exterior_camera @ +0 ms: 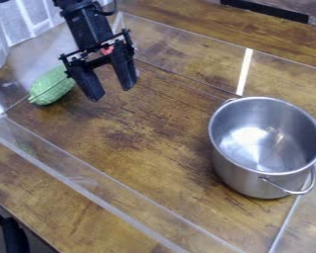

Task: Move the pink spoon to the right side of the table

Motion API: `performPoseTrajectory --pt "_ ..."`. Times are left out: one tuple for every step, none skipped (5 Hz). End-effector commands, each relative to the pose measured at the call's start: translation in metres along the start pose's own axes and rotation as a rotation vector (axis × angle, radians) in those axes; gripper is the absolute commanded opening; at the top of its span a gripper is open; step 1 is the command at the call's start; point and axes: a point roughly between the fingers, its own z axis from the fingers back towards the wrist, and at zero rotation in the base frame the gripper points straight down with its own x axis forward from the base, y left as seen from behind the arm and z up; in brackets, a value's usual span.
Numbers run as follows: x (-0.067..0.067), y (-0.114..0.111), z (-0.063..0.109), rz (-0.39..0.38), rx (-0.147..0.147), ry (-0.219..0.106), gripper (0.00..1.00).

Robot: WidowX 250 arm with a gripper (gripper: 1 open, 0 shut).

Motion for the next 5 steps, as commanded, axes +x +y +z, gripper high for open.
performPoseTrajectory --pt "0.003 -0.02 0.02 0.045 0.002 -0.117 1.0" --pt "0.006 -0.022 0.009 0.089 0.016 -0.126 1.0" --pt "0.007 -0.026 0.009 0.06 0.028 -0.116 0.0" --pt "0.008 -0.031 0.008 0.031 0.041 -0.106 0.0" --pt "0.007 -0.024 0.009 0.026 0.046 -0.105 0.0"
